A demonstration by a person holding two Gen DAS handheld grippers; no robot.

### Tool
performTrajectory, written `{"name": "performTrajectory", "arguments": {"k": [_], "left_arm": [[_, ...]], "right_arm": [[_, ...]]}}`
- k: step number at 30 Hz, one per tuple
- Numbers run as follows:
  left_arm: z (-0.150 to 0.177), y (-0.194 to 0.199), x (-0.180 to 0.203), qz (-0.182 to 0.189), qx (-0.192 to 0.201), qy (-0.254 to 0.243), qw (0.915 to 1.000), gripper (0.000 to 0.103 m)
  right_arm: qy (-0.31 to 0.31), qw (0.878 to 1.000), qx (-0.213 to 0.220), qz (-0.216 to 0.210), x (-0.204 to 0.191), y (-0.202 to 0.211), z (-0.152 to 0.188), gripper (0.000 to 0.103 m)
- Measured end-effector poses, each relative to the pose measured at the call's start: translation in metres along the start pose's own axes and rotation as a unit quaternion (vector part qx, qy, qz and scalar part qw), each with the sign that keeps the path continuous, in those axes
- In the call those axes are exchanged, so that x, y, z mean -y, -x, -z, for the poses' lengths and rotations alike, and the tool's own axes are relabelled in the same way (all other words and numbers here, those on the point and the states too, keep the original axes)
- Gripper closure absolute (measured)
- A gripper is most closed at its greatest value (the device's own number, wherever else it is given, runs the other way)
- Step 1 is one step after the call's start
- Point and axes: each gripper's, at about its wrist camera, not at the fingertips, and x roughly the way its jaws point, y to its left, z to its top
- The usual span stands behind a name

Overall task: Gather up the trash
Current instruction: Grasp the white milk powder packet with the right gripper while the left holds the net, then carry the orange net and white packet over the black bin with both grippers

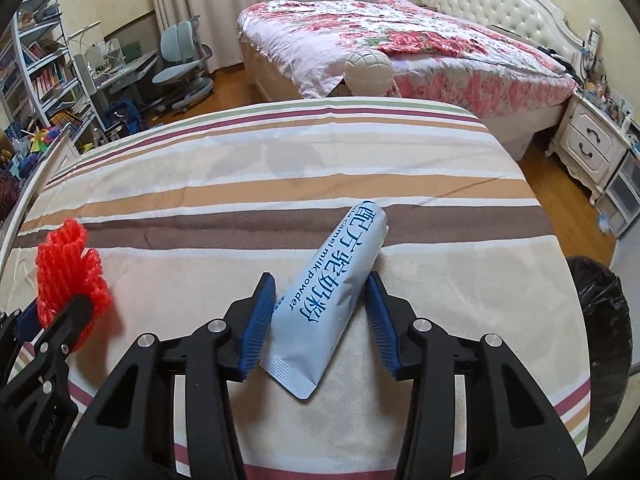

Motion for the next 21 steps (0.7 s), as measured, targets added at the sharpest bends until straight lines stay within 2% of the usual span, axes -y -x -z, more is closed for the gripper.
{"name": "performTrajectory", "arguments": {"k": [10,21], "left_arm": [[0.007,0.015,0.025,0.021,0.008,-0.003,0.9998,0.06],[0.013,0.029,0.081,0.059,0.015,-0.026,0.9978,0.06]], "right_arm": [[-0.01,1.0,0.012,-0.009,0.031,0.022,0.019,0.069],[-0.035,0.999,0.035,0.007,0.085,0.056,0.038,0.07]]}}
